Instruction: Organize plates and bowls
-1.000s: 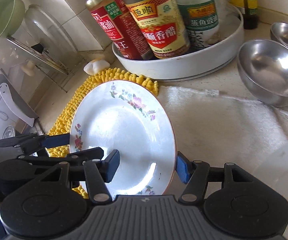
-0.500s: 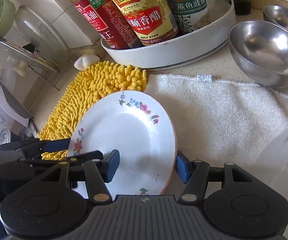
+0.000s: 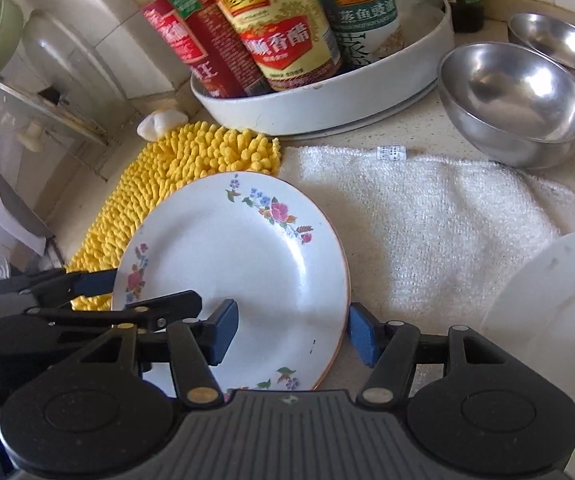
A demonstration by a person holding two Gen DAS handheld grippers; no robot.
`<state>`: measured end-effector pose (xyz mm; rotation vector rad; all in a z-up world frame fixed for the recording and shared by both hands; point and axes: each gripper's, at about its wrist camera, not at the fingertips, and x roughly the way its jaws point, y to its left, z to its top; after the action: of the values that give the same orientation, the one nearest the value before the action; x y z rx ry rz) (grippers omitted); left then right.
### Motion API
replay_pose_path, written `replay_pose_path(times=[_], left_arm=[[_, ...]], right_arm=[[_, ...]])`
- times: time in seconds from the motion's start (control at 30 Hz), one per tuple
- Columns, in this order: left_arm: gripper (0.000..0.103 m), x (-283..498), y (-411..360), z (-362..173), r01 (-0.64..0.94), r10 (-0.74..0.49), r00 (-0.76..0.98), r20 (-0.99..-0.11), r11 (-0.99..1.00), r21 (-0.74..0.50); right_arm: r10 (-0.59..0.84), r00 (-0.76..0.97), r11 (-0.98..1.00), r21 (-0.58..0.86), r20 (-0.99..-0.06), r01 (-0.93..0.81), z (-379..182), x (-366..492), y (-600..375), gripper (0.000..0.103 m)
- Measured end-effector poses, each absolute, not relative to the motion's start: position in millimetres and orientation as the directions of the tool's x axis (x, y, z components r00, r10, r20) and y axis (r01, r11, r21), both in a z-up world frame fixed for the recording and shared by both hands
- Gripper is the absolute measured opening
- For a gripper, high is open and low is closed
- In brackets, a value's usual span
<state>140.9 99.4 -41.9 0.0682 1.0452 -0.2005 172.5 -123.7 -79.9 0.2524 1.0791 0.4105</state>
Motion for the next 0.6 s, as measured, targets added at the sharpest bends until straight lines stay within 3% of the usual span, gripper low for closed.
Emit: replay_pose_path(times=[0.6], left_arm=[[0.078,134,77,-21,0.242,-0.179,0.530,-0.829,0.969,-0.055]], right_arm=[[0.434,0.488,0.898,0.408,-0.757,-0.165,-53,158,-154,0.073]])
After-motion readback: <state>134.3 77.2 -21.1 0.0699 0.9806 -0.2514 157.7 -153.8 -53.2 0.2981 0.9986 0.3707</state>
